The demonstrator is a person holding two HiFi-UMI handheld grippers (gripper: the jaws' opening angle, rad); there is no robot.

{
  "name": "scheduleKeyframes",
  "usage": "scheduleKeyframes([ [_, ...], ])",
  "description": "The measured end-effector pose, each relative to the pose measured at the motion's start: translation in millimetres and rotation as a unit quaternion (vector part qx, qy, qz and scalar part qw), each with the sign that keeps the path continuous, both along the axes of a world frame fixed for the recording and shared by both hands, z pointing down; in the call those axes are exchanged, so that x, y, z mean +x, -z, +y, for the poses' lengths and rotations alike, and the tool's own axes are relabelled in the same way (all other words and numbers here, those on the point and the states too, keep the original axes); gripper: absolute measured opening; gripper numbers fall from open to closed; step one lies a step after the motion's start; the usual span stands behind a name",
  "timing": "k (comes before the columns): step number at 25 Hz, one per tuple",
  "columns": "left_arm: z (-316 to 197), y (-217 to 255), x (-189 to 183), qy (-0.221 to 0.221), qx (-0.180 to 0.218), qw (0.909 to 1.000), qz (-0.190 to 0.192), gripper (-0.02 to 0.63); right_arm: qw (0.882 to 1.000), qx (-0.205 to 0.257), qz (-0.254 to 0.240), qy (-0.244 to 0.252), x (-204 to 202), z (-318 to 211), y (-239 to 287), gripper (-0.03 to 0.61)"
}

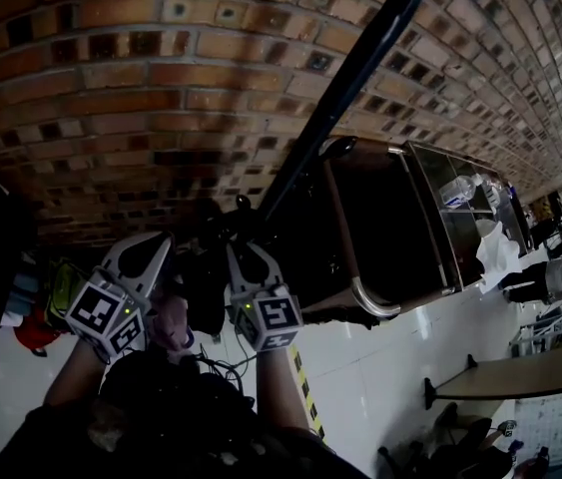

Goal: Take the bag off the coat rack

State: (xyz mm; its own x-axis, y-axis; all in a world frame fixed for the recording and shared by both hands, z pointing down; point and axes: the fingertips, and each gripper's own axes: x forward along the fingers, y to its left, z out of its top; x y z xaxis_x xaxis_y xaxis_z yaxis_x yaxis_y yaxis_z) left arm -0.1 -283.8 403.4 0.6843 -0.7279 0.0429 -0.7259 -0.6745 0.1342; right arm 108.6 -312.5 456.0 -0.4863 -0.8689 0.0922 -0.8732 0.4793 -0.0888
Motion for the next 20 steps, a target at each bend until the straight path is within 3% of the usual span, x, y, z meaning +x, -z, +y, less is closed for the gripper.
scheduleKeyframes([
  [7, -11, -3, 6, -0.018, -0.005, 0.9998, 0.004, 0.034, 1.0, 0.005, 0.0, -0.001, -4, 6, 6, 0.035],
  [20, -22, 6, 0, -0.027, 0.003, 0.9995, 0.013, 0.034, 0.997, 0.019, -0.06, 0.035, -21, 23, 67, 0.029],
])
